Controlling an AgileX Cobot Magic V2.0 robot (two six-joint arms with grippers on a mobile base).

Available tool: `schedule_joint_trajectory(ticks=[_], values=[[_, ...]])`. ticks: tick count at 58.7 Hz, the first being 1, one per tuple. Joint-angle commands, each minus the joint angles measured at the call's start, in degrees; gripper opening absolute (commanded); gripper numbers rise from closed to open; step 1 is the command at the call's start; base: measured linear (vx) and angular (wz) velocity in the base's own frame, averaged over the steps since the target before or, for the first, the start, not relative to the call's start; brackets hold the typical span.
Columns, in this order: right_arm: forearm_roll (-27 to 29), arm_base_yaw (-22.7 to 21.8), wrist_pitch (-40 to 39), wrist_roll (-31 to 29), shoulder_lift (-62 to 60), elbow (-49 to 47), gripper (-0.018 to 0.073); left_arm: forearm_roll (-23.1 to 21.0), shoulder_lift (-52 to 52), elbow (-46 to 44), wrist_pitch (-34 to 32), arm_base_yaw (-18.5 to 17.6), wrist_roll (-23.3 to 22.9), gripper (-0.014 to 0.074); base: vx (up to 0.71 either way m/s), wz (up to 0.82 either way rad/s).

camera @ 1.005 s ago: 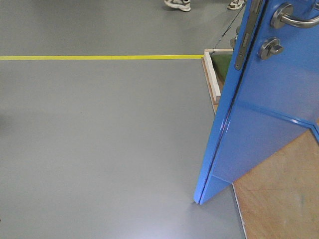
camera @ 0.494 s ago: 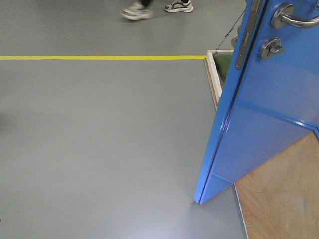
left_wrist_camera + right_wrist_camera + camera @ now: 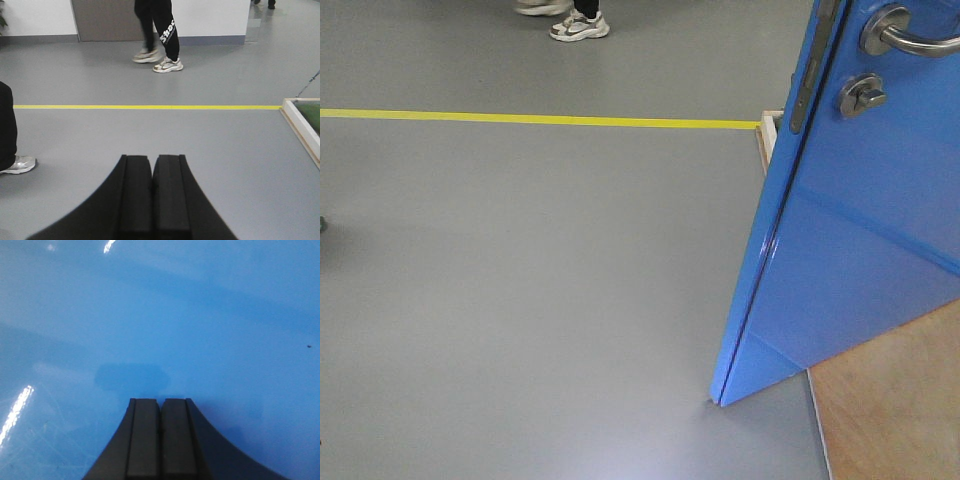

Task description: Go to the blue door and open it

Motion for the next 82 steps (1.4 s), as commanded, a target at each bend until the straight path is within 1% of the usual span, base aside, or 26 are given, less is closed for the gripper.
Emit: schedule_joint_trajectory(ticks=[1, 26, 82], values=[[0.3, 0.8, 3.0, -0.5, -1.8, -2.2, 0.0012, -0.2, -0.7, -1.5, -4.9, -0.1, -0.4, 0.0073, 0.14, 0.15], [0.3, 0.8, 3.0, -0.5, -1.8, -2.2, 0.0012, -0.2, -0.7, -1.5, -4.9, -0.1, -0.4, 0.0073, 0.19, 0.12], [0.3, 0.8, 3.0, -0.5, -1.8, -2.2, 0.0012, -0.2, -0.7, -1.5, -4.9, -0.1, -0.4, 0.0073, 0.26, 0.0]])
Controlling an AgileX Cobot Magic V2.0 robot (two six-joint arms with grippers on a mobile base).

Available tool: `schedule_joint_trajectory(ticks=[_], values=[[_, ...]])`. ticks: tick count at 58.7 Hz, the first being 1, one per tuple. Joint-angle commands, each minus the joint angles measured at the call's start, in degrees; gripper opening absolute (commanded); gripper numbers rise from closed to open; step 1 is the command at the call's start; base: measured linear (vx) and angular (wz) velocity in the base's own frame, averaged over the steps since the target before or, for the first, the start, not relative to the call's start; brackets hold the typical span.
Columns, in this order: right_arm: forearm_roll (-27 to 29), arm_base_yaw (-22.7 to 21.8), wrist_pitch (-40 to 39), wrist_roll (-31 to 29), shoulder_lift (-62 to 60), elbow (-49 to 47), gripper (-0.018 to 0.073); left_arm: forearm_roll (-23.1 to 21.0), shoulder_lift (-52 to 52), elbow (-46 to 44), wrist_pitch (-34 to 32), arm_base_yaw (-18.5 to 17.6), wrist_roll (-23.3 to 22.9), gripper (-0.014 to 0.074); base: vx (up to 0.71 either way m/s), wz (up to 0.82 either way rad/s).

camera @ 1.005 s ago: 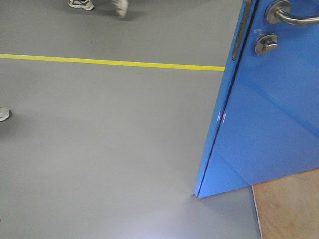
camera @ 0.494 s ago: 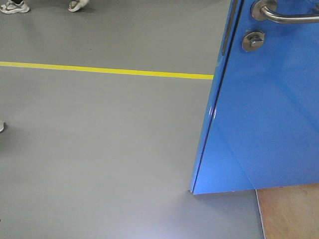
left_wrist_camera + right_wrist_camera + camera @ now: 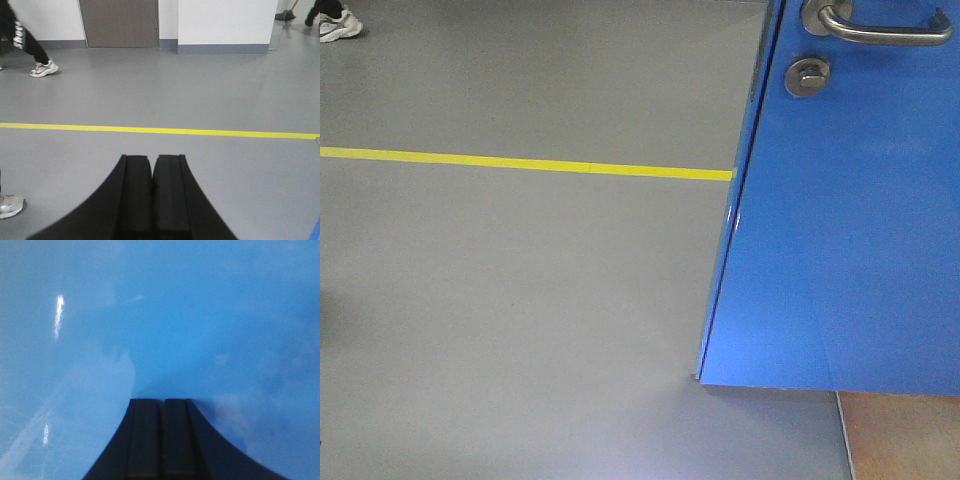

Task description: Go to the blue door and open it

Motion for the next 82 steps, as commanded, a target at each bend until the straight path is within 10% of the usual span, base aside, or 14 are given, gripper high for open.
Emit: schedule_joint_trajectory(ticks=[1, 82], values=[[0.3, -0.1, -2.1, -0.5, -2.1, -2.0, 0.0012, -0.2, -0.7, -1.5, -4.9, -0.1, -0.4, 0.0073, 0.26, -0.05], [0.2, -0.1, -2.1, -0.5, -2.1, -1.5, 0.0012, -0.2, -0.7, -1.5, -4.9, -0.1, -0.4, 0.0073, 0.1, -0.05]])
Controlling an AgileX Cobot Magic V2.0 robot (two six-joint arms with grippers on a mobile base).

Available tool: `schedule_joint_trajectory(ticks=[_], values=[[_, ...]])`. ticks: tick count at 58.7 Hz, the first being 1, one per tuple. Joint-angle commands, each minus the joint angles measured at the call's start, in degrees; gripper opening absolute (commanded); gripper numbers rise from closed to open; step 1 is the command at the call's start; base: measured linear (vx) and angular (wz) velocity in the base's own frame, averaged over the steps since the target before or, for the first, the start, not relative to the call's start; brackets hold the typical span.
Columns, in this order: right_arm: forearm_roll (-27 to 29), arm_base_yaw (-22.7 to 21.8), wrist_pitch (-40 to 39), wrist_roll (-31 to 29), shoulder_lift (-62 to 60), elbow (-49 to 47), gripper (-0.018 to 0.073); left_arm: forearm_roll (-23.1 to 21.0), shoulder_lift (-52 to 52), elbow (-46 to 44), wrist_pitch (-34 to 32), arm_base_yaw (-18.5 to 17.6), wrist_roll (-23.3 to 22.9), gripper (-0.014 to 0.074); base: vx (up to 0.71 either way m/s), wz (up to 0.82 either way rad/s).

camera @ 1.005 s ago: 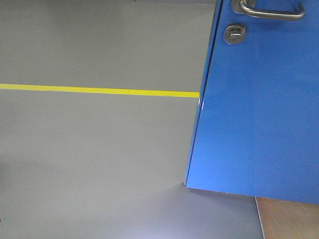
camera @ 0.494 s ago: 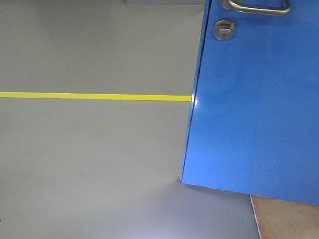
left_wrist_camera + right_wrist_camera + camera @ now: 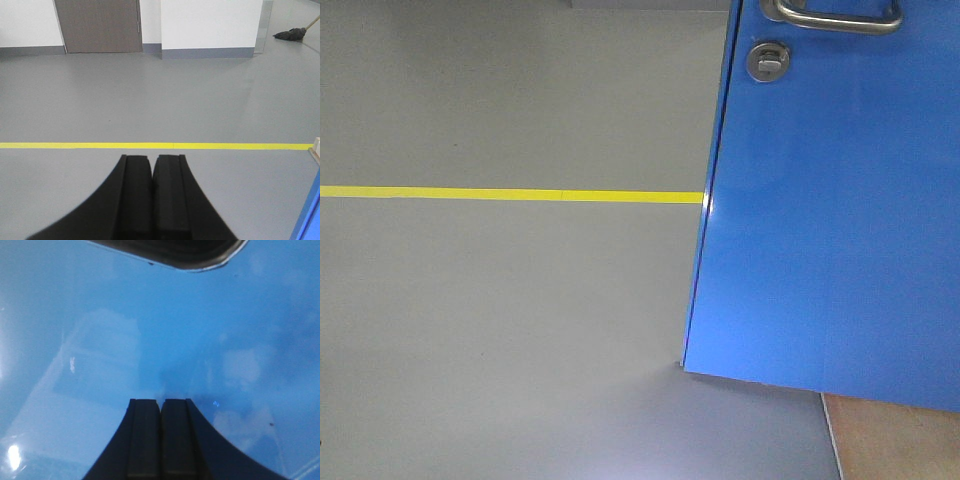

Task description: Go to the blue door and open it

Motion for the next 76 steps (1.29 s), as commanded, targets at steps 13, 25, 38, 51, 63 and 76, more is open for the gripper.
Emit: schedule_joint_trajectory(ticks=[13, 25, 38, 51, 63, 76], values=[[-23.4, 5.0, -10.7, -0.5, -9.6, 8.1, 0.0012, -0.2, -0.7, -1.5, -4.9, -0.1, -0.4, 0.0073, 0.0, 0.0], [-60.1, 11.6, -12.1, 0.1, -24.0, 28.0, 0.0012, -0.2, -0.7, -1.5, -4.9, -0.1, -0.4, 0.0073, 0.0, 0.0], [-82.0, 11.3, 0.7, 3.7, -44.1, 44.9, 0.0012, -0.2, -0.7, -1.5, -4.9, -0.1, -0.4, 0.0073, 0.0, 0.0], [-81.6, 4.8, -12.1, 4.6, -69.7, 71.4, 0.0012, -0.2, -0.7, -1.5, -4.9, -0.1, -0.4, 0.0073, 0.0, 0.0], [-81.3, 4.5, -13.9, 6.0, -90.3, 89.0, 0.0012, -0.2, -0.7, -1.5, -4.9, -0.1, -0.4, 0.0073, 0.0, 0.0], [-81.8, 4.3, -12.1, 6.0, -96.1, 95.6, 0.0012, -0.2, -0.8, -1.5, -4.9, -0.1, -0.4, 0.0073, 0.0, 0.0]])
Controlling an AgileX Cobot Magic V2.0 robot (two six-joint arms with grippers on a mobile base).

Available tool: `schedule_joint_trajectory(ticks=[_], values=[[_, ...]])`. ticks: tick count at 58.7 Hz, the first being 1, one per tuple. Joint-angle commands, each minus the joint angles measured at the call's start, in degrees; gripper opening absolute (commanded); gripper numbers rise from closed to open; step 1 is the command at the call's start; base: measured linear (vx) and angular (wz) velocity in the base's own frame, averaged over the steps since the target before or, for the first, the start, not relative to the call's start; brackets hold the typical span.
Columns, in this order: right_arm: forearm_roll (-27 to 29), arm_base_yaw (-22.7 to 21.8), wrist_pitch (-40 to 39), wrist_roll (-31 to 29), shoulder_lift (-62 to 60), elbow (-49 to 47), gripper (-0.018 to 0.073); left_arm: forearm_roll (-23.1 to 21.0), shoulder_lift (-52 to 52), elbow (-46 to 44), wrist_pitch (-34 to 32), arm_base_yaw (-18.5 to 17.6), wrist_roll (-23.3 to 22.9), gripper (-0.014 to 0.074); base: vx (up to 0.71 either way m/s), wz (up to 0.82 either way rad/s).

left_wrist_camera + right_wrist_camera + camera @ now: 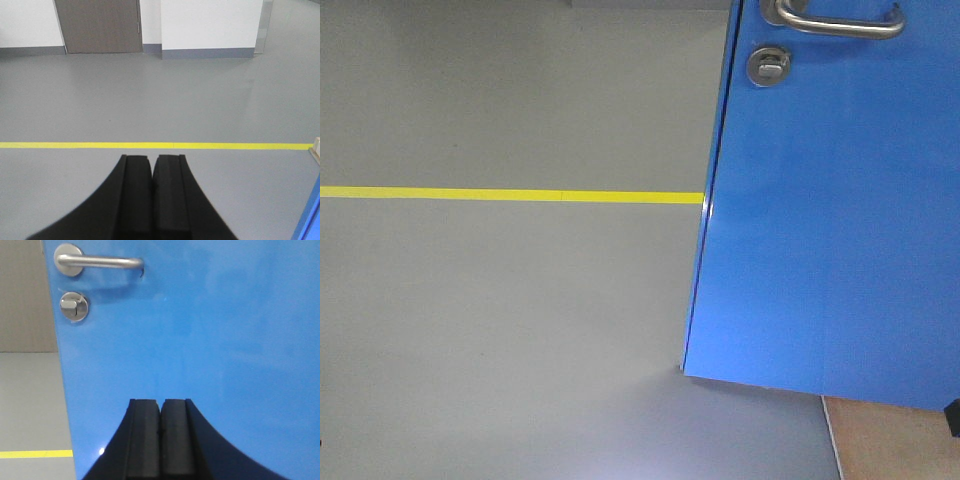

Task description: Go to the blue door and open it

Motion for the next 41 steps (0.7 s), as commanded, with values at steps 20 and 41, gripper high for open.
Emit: schedule_joint_trajectory(ticks=[20, 41], values=[[-0.5, -0.3, -4.2, 0.0, -0.5, 0.1, 0.0012, -0.2, -0.8, -1.5, -5.0, -0.1, -0.4, 0.0073, 0.0, 0.0], [-0.5, -0.3, -4.2, 0.0, -0.5, 0.1, 0.0012, -0.2, -0.8, -1.5, -5.0, -0.1, -0.4, 0.0073, 0.0, 0.0]])
